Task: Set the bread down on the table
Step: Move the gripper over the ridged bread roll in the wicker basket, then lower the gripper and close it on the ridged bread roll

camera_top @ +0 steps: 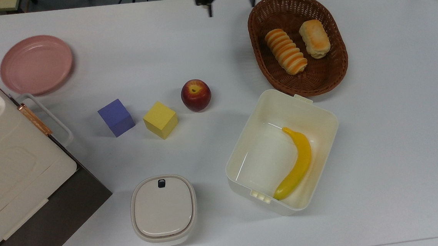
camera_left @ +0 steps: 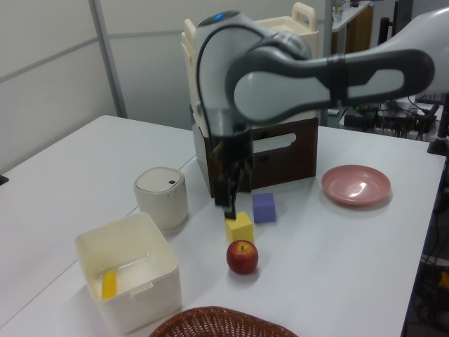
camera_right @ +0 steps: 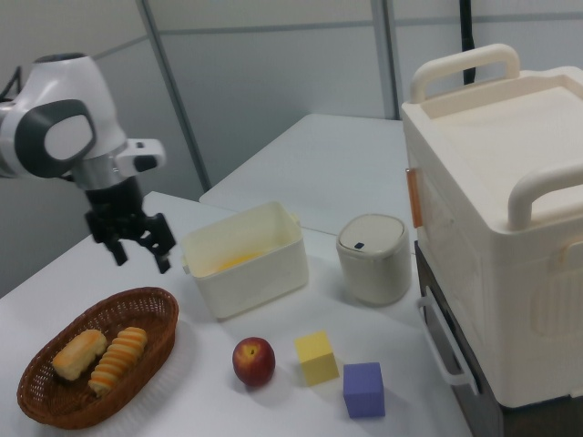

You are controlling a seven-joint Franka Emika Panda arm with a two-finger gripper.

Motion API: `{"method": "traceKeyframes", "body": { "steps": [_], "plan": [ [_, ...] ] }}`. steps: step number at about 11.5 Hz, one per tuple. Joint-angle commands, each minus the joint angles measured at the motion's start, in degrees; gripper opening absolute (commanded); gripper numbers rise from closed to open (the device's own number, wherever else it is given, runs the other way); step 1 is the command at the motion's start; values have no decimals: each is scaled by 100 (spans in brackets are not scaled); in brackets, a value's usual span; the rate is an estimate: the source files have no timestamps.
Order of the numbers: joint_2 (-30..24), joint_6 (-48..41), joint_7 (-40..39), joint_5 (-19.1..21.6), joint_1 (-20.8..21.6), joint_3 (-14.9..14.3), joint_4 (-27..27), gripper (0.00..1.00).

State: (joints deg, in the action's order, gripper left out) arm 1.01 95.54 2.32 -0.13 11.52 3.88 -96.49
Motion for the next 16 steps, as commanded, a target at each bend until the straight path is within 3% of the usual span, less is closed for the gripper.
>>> {"method": "traceKeyframes", "body": {
  "steps": [1, 5, 7, 10, 12, 16],
  "plan": [
    [109, 132, -30, 101, 630, -28, -160, 100],
    [224, 446, -30, 101, 1176, -28, -668, 100],
    [530, 868, -21, 92, 1300, -28, -888, 100],
    [1075, 1299, 83, 83, 1300, 104, -881, 100],
    [1470, 1659, 495, 5, 1519, 130, -872, 100],
    [1893, 1802, 568, -48, 1546, 130, -854, 100]
  ]
}}
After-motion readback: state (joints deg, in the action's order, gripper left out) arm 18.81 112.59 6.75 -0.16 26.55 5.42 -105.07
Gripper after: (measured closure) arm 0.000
